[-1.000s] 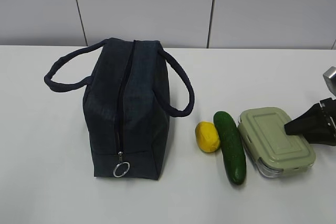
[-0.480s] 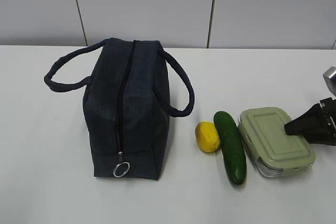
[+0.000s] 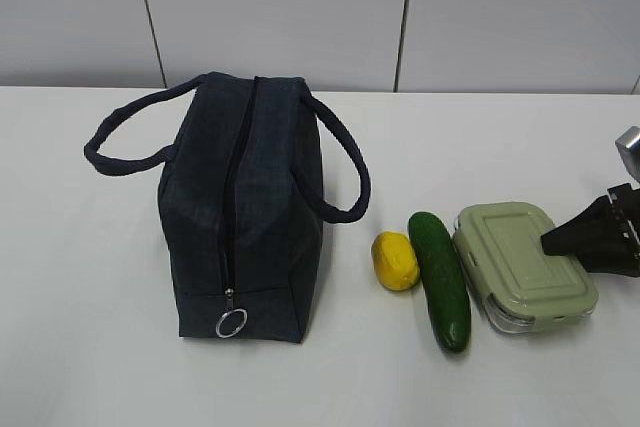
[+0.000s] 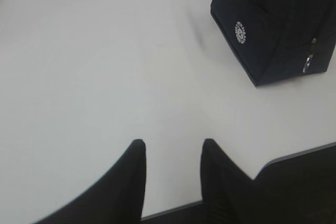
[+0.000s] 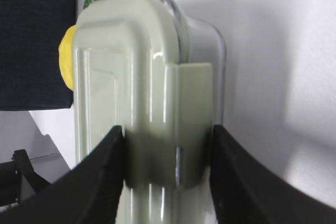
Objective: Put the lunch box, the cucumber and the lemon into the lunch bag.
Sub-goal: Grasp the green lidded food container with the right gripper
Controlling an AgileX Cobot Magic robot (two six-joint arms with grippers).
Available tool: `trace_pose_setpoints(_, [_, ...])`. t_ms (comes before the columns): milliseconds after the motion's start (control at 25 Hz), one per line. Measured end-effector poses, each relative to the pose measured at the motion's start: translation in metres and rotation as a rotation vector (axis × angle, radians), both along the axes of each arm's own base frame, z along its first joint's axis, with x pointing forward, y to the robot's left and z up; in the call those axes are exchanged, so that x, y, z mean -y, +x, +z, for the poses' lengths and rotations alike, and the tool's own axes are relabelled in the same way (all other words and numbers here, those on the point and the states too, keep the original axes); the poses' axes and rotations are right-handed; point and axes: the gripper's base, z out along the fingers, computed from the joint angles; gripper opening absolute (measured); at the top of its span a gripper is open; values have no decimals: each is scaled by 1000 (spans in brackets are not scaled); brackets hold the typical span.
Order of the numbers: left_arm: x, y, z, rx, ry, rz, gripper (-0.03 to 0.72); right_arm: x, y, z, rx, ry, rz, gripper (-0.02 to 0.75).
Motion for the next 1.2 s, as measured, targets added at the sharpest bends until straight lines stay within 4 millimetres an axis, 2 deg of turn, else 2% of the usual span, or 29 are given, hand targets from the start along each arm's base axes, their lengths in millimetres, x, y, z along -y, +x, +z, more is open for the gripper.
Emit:
trace_pose_setpoints(600, [0,0,0,0,0,0,239,1,3,1,-24,15,-61,351])
trace_pose_setpoints(760, [0,0,0,0,0,0,239,1,4,1,-39,13,-79,270])
trace_pose_setpoints(840, [0,0,0,0,0,0,239,1,4,1,-42,14,-82,254])
trace_pose_setpoints(1200, [0,0,0,0,0,0,239,1,4,1,-43,13,-84,247])
